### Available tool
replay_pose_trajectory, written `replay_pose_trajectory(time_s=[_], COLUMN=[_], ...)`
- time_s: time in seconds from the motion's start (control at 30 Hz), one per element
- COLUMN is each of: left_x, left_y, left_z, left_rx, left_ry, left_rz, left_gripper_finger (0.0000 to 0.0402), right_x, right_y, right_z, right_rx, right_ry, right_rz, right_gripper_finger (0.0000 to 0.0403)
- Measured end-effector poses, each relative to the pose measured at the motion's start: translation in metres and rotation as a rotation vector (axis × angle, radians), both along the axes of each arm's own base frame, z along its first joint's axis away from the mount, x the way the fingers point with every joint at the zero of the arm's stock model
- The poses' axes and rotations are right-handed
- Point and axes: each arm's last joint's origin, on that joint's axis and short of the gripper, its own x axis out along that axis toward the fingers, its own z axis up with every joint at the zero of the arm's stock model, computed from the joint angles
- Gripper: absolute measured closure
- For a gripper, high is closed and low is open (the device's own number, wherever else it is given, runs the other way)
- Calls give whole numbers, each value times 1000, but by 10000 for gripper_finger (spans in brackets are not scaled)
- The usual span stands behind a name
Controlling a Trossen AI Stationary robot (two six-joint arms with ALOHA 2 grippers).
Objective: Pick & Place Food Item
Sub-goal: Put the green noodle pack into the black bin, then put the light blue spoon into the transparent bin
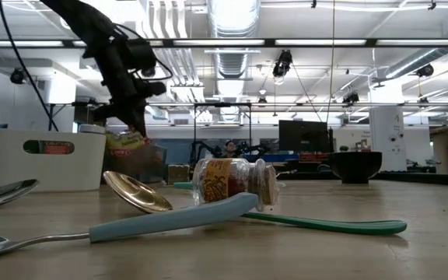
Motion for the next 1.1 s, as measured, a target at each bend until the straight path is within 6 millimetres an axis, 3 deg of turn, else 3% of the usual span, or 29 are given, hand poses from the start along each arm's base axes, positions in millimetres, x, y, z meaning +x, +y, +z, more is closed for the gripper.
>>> replay_pose_trajectory(time_s=[0.17, 0.27, 0.7, 0.9, 1.1], left_x=[1, 1, 3, 4, 7], left_y=[4, 4, 5, 3, -15], left_z=[-4, 0, 30, 51, 64], left_rx=[15, 26, 47, -11, -124], left_ry=[31, 26, 34, 1, -58], left_rz=[19, 11, -66, -123, -269], left_gripper_finger=[395, 368, 160, 95, 74], right_x=[0, 0, 1, -3, -18], right_y=[0, -1, -4, -11, -27], right_z=[0, 0, -3, -17, -23], right_rx=[7, 1, 24, 37, -5], right_ry=[2, 0, 36, 177, 384], right_rz=[-7, -28, -104, -258, -324], right_gripper_finger=[44, 44, 44, 44, 44])
